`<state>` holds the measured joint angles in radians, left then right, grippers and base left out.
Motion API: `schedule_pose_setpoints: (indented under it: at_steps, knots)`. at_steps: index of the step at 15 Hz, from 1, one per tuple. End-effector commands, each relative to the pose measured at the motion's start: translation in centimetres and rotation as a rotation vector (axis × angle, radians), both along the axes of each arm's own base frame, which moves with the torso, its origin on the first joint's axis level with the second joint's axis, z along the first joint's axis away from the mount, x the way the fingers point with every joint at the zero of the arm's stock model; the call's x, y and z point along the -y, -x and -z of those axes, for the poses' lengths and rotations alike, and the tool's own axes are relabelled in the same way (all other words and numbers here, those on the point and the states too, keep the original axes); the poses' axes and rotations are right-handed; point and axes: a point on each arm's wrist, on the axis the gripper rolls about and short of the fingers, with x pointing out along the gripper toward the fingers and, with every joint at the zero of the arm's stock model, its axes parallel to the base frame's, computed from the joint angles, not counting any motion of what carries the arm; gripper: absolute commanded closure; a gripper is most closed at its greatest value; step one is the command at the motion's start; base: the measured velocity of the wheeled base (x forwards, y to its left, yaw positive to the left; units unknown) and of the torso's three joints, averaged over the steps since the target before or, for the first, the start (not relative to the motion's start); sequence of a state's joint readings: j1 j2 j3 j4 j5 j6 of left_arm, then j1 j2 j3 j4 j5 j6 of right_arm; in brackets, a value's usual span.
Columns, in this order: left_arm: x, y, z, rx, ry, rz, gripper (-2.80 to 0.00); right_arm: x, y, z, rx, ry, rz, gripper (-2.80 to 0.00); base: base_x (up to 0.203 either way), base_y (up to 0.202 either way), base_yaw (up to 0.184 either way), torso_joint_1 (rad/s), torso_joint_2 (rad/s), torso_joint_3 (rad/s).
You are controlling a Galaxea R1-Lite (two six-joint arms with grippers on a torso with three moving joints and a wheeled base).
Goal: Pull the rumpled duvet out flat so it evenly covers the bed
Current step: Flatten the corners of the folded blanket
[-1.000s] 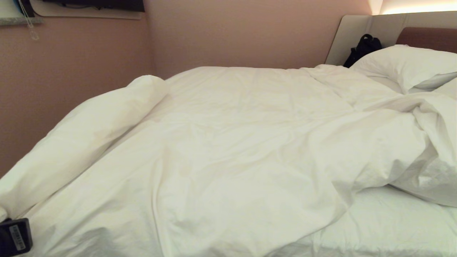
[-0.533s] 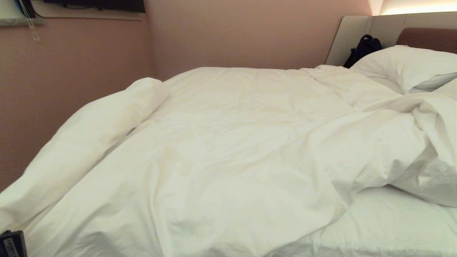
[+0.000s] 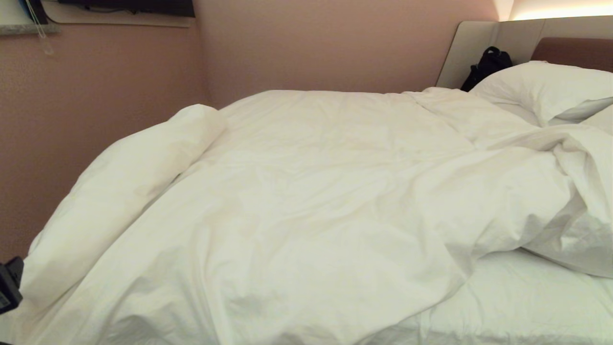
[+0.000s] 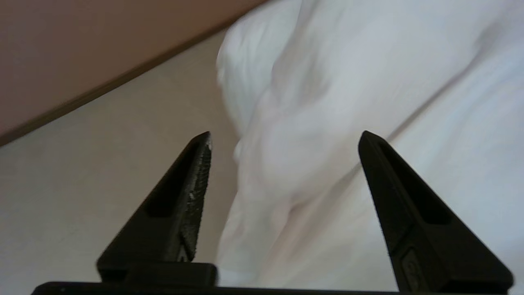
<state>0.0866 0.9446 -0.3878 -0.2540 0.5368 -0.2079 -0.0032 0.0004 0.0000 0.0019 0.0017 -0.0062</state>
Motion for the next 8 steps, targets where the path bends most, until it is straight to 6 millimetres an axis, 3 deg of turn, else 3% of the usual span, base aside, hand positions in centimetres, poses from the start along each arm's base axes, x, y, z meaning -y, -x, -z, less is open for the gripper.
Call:
schedule_pose_setpoints:
  at_steps: [1, 6, 7, 8]
  knots:
    - [0.0, 0.7, -3.2, 0.18, 0.033, -0.014, -2.8, 0.0, 0.0, 0.0, 0.001, 0.0, -0.001, 0.0, 0.0, 0.0, 0.0, 0.0, 0.0, 0.0]
    - [0.4, 2.3, -10.2, 0.457, 0.062, 0.076, -2.8, 0.0, 0.0, 0.0, 0.001, 0.0, 0.0, 0.0, 0.0, 0.0, 0.0, 0.0, 0.0, 0.0]
    - [0.4, 2.4, -11.5, 0.483, 0.066, 0.086, 0.0, 0.0, 0.0, 0.0, 0.001, 0.0, 0.0, 0.0, 0.0, 0.0, 0.0, 0.0, 0.0, 0.0]
    - [0.4, 2.3, -12.6, 0.499, 0.084, 0.089, 0.0, 0.0, 0.0, 0.0, 0.001, 0.0, 0.0, 0.0, 0.0, 0.0, 0.0, 0.0, 0.0, 0.0]
